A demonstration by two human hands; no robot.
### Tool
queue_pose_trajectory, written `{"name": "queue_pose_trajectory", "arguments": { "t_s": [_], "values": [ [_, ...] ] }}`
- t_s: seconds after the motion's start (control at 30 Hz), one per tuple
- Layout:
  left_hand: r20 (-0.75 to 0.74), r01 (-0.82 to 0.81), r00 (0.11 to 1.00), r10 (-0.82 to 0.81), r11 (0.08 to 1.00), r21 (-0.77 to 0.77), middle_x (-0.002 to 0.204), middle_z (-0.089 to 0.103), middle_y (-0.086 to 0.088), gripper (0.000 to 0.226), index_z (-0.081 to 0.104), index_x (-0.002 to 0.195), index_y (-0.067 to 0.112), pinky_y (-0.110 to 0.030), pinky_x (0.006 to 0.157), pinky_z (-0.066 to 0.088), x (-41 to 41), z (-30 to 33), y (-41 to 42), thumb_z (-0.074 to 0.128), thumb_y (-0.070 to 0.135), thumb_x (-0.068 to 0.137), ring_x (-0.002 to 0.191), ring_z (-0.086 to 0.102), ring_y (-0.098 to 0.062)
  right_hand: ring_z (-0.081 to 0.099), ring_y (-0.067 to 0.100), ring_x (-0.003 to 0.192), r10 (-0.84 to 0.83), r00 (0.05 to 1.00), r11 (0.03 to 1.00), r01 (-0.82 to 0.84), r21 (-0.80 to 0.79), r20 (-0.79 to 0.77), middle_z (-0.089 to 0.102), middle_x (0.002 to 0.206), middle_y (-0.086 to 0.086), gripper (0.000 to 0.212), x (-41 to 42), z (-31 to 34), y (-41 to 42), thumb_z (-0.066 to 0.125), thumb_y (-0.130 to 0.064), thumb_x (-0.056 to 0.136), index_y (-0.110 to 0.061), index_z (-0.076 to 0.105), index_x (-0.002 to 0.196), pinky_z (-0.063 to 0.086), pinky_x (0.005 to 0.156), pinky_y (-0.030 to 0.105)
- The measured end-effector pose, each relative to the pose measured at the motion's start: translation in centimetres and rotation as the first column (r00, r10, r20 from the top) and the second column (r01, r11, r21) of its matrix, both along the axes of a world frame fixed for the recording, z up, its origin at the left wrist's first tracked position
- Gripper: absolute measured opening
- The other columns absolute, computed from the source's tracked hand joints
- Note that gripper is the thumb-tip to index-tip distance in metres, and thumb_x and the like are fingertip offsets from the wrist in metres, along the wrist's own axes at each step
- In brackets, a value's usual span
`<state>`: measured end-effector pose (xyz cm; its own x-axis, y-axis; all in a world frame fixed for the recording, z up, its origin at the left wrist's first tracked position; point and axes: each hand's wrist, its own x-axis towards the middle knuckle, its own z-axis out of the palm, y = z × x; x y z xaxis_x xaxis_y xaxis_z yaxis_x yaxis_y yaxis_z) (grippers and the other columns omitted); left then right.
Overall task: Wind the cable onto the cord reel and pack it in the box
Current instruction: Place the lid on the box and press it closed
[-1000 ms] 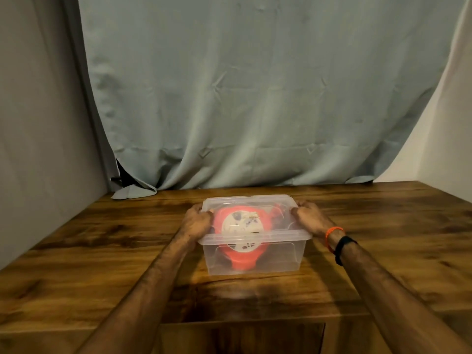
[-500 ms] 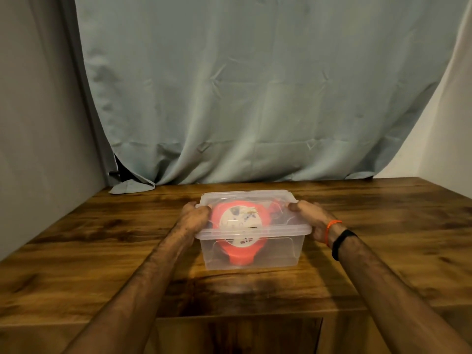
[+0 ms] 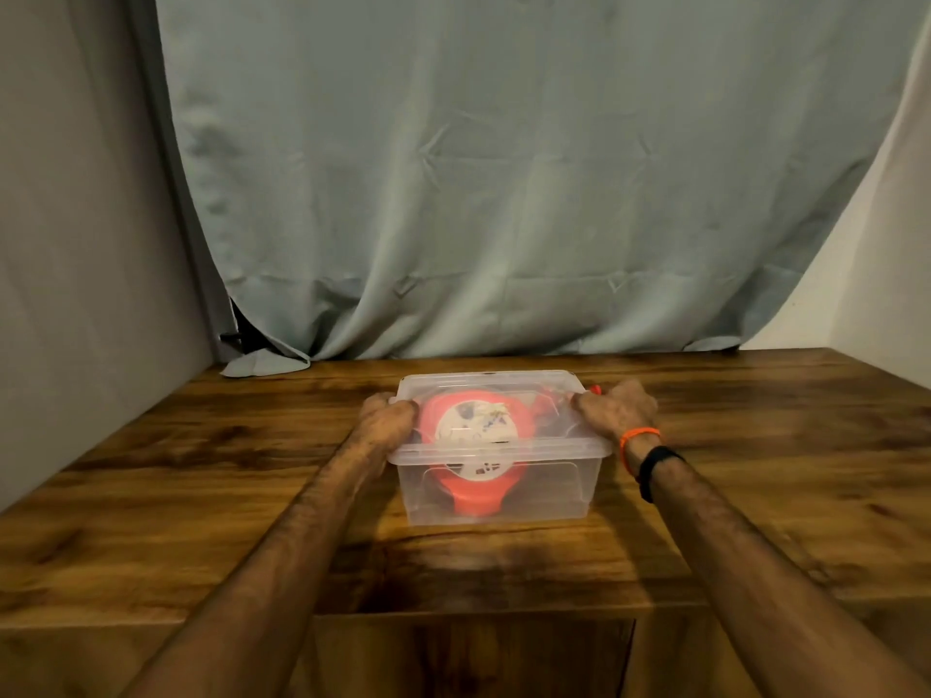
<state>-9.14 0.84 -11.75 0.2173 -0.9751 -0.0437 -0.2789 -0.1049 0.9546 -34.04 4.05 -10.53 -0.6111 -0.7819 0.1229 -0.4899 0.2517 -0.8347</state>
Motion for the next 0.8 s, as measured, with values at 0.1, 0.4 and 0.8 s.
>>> {"name": "queue_pose_trajectory", "arguments": {
  "t_s": [0.1, 0.4, 0.8],
  "values": [
    [-0.018, -0.011, 1.0, 0.011, 1.0, 0.001, 0.079, 0.054, 0.0, 0.037, 0.049, 0.132, 0.009, -0.035, 0.075, 0.056, -0.1, 0.0, 0.1, 0.054, 0.018, 0.097, 0.069, 0.059, -0.018, 0.061, 0.038, 0.103, -0.037, 0.987, 0.999, 0.036, -0.014, -0.159, 0.068, 0.108, 0.023, 0.032, 0.9, 0.1, 0.0, 0.069, -0.028, 0.082, 0.002, 0.068, 0.092, 0.054, 0.087, 0.04],
    [-0.047, -0.137, 0.989, 0.143, 0.984, 0.114, 0.124, 0.059, -0.019, 0.069, 0.042, 0.132, 0.007, -0.048, 0.083, 0.058, 0.5, 1.8, 0.5, 0.081, 0.016, 0.076, 0.097, 0.063, -0.034, 0.064, 0.036, 0.093, -0.059, 0.973, 0.998, 0.058, -0.011, -0.224, 0.068, 0.102, 0.021, 0.031, 1.3, 0.0, 0.2, 0.068, -0.031, 0.084, -0.001, 0.069, 0.093, 0.053, 0.077, 0.036],
    [0.263, -0.348, 0.889, 0.375, 0.926, -0.144, 0.118, 0.066, -0.014, 0.049, 0.067, 0.104, 0.009, -0.032, 0.08, 0.054, -0.5, 2.6, 0.3, 0.092, 0.022, 0.064, 0.109, 0.061, -0.026, 0.062, 0.033, 0.093, -0.055, 0.974, 0.999, 0.054, -0.008, -0.221, 0.066, 0.107, 0.02, 0.031, 1.0, -0.2, -0.1, 0.067, -0.031, 0.086, -0.002, 0.068, 0.098, 0.054, 0.078, 0.036]
  ]
}}
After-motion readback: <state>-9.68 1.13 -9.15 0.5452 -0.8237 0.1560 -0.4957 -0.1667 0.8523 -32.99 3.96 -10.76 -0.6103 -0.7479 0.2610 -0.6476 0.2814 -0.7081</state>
